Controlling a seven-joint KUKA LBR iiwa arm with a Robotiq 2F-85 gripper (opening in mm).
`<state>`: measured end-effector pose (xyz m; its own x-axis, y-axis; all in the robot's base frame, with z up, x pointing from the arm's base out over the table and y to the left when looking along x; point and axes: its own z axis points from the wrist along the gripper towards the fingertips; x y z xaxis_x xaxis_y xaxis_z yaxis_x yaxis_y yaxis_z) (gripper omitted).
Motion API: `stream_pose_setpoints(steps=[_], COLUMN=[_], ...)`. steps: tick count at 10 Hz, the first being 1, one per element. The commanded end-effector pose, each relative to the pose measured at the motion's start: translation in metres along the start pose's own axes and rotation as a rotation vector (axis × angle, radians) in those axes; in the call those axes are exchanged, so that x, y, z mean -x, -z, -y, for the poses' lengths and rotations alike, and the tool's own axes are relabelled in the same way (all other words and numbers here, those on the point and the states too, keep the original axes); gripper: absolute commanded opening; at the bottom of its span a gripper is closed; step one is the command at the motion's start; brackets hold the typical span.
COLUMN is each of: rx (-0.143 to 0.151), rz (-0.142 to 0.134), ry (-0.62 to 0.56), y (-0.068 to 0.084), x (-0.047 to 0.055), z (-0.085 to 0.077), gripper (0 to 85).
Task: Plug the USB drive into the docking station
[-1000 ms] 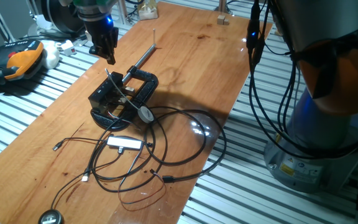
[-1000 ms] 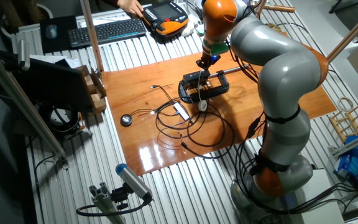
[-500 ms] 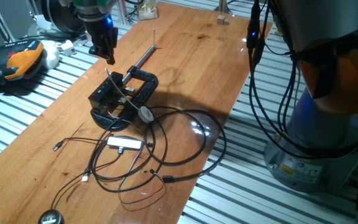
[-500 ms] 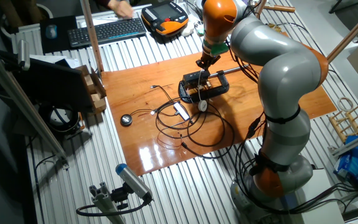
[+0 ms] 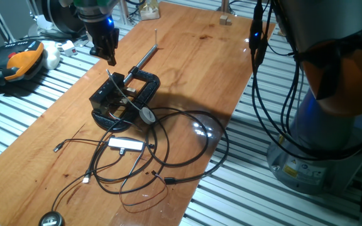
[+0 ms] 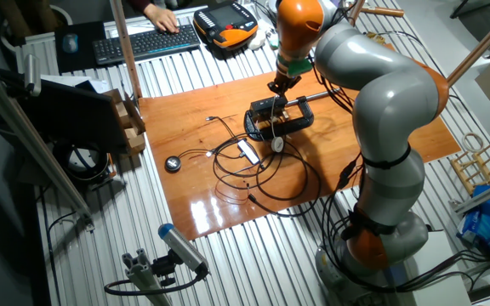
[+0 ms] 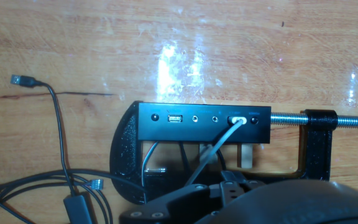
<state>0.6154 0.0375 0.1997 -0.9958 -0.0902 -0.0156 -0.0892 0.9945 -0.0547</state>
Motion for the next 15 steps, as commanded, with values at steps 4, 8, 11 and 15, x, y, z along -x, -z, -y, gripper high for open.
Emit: stream_pose_setpoints(steps=[4, 8, 11, 15], rx=[0.008, 0.014, 0.012, 0.011], rz=[-0.007, -0.011, -0.007, -0.005], ry=[-0.005, -0.006, -0.006, -0.006], y=[-0.0011, -0.0012, -0.0014, -0.0011], x=[0.0015, 0.001, 0.001, 0.001], z=[-0.0003, -0.0012, -0.0026, -0.0035], gripper=[0.0, 0.0, 0.0, 0.0])
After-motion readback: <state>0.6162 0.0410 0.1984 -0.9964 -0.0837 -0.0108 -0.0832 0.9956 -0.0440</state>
